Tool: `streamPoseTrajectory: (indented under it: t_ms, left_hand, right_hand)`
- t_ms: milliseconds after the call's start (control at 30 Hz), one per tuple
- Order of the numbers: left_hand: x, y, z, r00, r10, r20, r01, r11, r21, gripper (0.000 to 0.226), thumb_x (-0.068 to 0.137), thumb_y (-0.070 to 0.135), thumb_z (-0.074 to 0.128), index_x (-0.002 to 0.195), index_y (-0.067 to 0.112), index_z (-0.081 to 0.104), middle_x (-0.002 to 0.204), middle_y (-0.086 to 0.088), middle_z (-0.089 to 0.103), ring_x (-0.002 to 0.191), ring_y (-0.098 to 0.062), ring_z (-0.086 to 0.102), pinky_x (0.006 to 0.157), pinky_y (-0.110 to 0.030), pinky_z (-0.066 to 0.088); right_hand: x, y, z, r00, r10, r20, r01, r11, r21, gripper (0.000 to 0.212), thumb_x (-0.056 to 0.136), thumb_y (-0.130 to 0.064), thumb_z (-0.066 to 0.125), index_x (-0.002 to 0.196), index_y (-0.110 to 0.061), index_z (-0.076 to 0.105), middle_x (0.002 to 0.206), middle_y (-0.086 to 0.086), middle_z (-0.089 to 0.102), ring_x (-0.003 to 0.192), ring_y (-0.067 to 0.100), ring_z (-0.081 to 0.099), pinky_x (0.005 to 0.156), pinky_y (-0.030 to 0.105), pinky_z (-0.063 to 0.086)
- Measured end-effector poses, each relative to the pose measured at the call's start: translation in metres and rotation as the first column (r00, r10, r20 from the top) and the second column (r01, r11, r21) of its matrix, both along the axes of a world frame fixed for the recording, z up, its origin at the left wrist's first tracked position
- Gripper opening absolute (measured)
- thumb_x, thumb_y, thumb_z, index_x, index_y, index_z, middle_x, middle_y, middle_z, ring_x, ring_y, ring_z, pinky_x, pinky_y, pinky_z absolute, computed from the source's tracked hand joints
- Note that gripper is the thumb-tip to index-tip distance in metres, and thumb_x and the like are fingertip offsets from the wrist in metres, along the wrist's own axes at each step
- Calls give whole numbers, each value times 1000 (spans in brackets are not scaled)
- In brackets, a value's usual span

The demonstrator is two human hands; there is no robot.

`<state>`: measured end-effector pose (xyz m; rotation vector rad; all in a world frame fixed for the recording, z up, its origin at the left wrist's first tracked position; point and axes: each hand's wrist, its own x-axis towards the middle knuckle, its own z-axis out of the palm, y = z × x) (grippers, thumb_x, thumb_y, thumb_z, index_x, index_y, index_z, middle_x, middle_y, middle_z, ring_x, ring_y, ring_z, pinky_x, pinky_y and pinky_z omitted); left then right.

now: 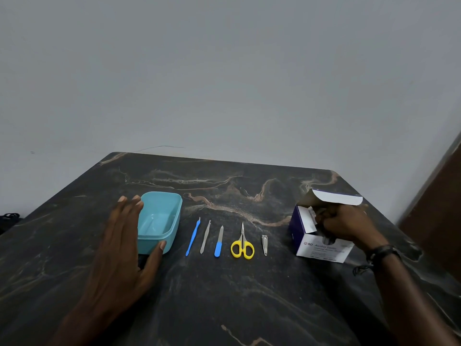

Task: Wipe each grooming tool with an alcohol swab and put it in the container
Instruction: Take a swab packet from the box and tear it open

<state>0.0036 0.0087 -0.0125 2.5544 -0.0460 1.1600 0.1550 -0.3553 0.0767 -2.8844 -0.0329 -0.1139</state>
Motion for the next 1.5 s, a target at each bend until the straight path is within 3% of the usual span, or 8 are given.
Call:
streamPoseTrajectory:
  t_ms: [200, 267, 567, 733, 867, 1000, 1133, 1500]
  left_hand:
    - [0, 1, -1, 1000, 5, 1, -5, 1000, -5, 77, 90, 53, 38, 142, -4, 30, 149, -20, 36, 146, -29, 19, 121, -28, 12]
    - [1, 1, -2, 1000, 2, -3, -2, 1000, -10, 78, 90, 53, 38, 142, -4, 31, 149, -21, 36, 146, -31, 21, 121, -30, 12]
    - [0, 2, -1, 1000, 9, -12, -9, 1000, -23, 76, 84, 42, 48, 142, -5, 32, 149, -20, 36, 146, -30, 21, 121, -29, 13]
    - [-1, 2, -1, 1000, 6, -14, -6, 1000, -25, 77, 84, 43, 48, 143, -3, 30, 150, -18, 35, 147, -27, 19, 121, -26, 11]
    - [-1, 2, 0, 1000, 21, -12, -21, 999, -33, 79, 82, 44, 48, 144, -1, 29, 151, -16, 34, 148, -22, 15, 119, -32, 15]
    - [-1, 1, 0, 1000, 7, -1, -7, 1000, -19, 77, 83, 43, 48, 144, -2, 29, 151, -18, 34, 147, -26, 17, 121, -27, 11]
    - [-1, 0, -1, 1000, 2, 7, -3, 1000, 6, 77, 83, 41, 48, 142, -5, 31, 149, -21, 35, 147, -28, 18, 121, -25, 9]
    - [3, -10, 10, 981, -126, 149, 119, 992, 51, 63, 85, 28, 55, 133, -10, 43, 143, -20, 44, 142, -33, 31, 119, -35, 23]
  right_hand:
    - [-8, -8, 3, 1000, 25, 18, -30, 950, 311, 7, 79, -20, 62, 74, -20, 67, 77, 7, 73, 78, 29, 65, 80, 43, 54]
    - [-4, -15, -1, 1000, 17, 4, -17, 925, 380, 26, 68, -34, 64, 70, -9, 66, 65, 12, 70, 66, 32, 66, 65, 42, 53]
    - [-49, -18, 20, 991, -127, 46, 76, 802, 593, 25, 78, -6, 63, 55, 3, 60, 57, 12, 51, 58, 22, 38, 57, 32, 27]
    - [-80, -41, 27, 998, -70, 6, 53, 814, 578, 29, 84, -6, 59, 57, 2, 67, 53, 8, 65, 62, 33, 48, 61, 37, 39]
    - [-102, -62, 24, 999, -14, -42, 36, 808, 588, 26, 85, -1, 57, 64, 3, 72, 92, 21, 74, 82, 39, 66, 68, 41, 53]
    - [-119, -63, 21, 998, 50, -28, -17, 730, 683, 24, 85, 9, 54, 67, 10, 71, 58, 21, 68, 50, 18, 59, 52, 28, 47]
    - [-123, -44, 27, 994, 88, 60, -105, 708, 699, 25, 86, 2, 59, 63, 8, 67, 74, 26, 70, 70, 39, 66, 72, 52, 53]
    - [-68, 63, 3, 949, 172, 264, -313, 599, 737, 21, 71, -4, 69, 50, -8, 66, 53, 13, 67, 50, 22, 55, 51, 35, 42]
